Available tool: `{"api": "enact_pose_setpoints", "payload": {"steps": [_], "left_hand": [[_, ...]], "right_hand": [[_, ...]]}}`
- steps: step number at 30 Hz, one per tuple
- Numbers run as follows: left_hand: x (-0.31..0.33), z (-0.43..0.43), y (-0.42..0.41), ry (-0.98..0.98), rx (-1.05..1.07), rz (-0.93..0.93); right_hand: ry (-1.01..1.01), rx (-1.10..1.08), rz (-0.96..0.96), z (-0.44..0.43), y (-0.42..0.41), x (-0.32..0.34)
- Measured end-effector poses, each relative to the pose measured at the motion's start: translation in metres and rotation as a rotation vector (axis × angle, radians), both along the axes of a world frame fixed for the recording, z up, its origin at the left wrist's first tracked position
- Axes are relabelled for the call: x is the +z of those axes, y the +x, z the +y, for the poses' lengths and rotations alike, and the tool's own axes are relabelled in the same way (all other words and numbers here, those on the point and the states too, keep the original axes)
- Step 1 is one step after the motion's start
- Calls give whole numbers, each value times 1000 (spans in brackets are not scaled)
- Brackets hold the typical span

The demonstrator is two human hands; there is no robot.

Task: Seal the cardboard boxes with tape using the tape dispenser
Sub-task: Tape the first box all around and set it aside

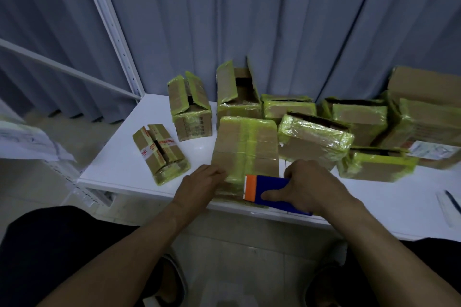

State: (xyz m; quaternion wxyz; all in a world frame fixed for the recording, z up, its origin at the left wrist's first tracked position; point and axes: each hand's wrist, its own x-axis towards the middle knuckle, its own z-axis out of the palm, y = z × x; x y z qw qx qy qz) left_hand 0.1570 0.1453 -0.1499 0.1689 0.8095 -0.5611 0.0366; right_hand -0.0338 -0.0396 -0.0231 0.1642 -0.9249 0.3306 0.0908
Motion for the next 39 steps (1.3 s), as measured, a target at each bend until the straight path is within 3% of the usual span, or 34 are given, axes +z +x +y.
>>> {"api": "enact_pose_setpoints", "payload": {"steps": [14, 20, 24, 39], "left_hand": [[6, 1, -20, 128, 8, -133], [9, -15, -26, 2, -47, -28], [4, -22, -27, -25, -94, -64], [11, -11, -17, -71, -18, -22]], "right_hand": [[-23, -36, 37, -17, 0, -21], [-6, -47, 40, -18, -3, -23], [9, -54, 47, -17, -5, -25], [27, -35, -20, -6, -19, -5]]}}
